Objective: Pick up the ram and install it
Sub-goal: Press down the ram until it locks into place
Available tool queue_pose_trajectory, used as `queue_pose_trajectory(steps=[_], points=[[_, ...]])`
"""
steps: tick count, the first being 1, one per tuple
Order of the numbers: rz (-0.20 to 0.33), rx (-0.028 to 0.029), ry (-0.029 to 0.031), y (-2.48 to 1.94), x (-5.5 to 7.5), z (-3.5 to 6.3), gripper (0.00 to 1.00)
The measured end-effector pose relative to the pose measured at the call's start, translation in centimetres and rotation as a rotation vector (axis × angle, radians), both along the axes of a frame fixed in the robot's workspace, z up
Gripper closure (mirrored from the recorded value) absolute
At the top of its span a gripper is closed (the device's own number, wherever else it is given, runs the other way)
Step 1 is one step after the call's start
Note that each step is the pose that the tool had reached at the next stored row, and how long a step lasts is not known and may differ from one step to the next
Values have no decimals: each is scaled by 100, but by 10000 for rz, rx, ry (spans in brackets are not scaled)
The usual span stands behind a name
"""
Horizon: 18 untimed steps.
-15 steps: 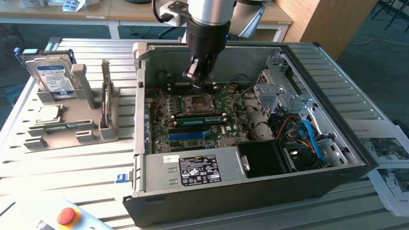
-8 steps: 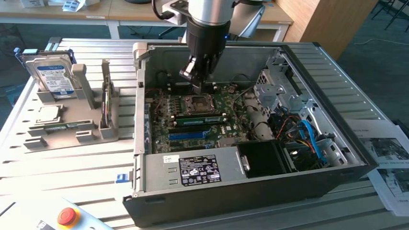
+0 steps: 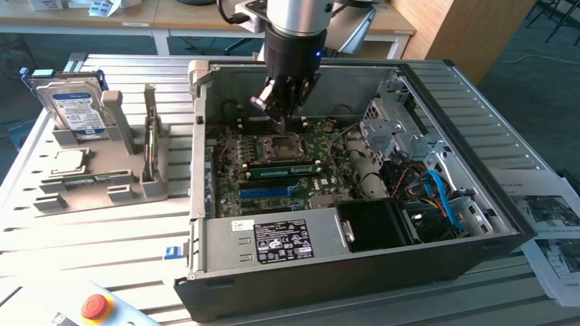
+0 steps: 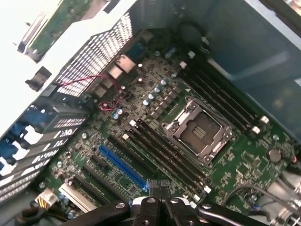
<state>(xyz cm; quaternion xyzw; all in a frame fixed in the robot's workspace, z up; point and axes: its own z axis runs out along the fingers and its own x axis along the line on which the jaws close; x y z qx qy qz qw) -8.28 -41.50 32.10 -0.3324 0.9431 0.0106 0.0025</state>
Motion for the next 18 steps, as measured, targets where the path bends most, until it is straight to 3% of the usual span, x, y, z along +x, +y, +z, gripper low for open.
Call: queue_pose_trajectory(steps=[18], points=[[-3168,-31,-27,0,0,-1,90]])
